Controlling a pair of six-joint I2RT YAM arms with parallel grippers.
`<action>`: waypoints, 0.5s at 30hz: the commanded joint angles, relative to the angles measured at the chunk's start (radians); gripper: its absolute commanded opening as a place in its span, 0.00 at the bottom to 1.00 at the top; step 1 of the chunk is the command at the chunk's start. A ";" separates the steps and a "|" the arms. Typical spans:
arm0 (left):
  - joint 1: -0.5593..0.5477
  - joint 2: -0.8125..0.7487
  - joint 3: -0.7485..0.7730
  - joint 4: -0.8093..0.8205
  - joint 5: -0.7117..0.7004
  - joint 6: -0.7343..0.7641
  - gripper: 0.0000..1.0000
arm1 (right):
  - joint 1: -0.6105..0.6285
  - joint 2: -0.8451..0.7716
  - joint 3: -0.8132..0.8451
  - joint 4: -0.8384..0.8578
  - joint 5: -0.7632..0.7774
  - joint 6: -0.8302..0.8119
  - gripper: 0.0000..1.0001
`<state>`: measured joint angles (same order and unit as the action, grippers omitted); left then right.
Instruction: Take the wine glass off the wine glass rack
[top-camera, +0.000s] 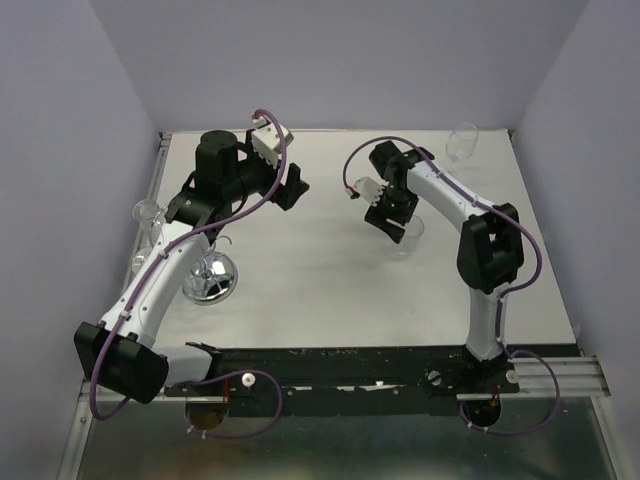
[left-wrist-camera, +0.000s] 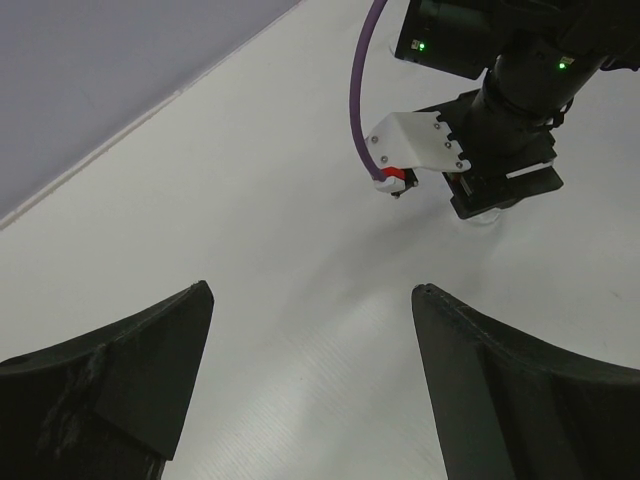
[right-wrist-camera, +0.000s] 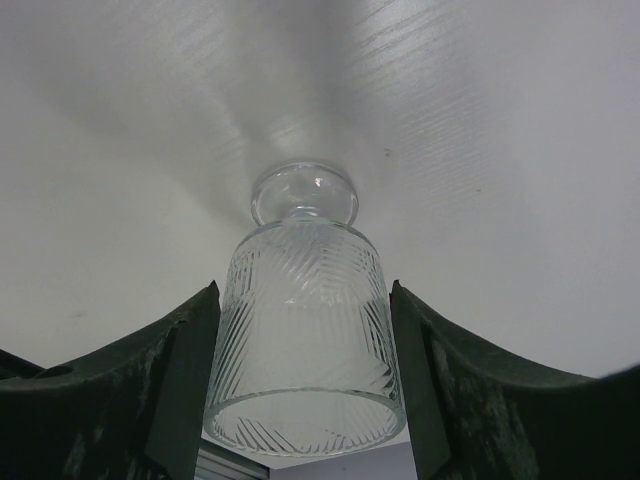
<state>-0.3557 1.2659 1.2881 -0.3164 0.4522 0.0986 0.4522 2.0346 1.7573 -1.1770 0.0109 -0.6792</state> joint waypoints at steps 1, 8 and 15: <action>-0.008 -0.014 0.011 0.028 -0.010 -0.016 0.98 | 0.002 -0.017 0.011 0.010 -0.005 0.020 0.60; -0.008 0.003 0.019 0.039 -0.007 -0.023 0.99 | 0.000 -0.045 0.039 0.020 -0.074 0.040 1.00; -0.008 0.009 0.020 0.045 -0.007 -0.022 0.99 | -0.006 -0.050 0.096 0.033 -0.124 0.056 1.00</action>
<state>-0.3557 1.2694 1.2881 -0.2981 0.4522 0.0845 0.4519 2.0232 1.8011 -1.1683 -0.0616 -0.6430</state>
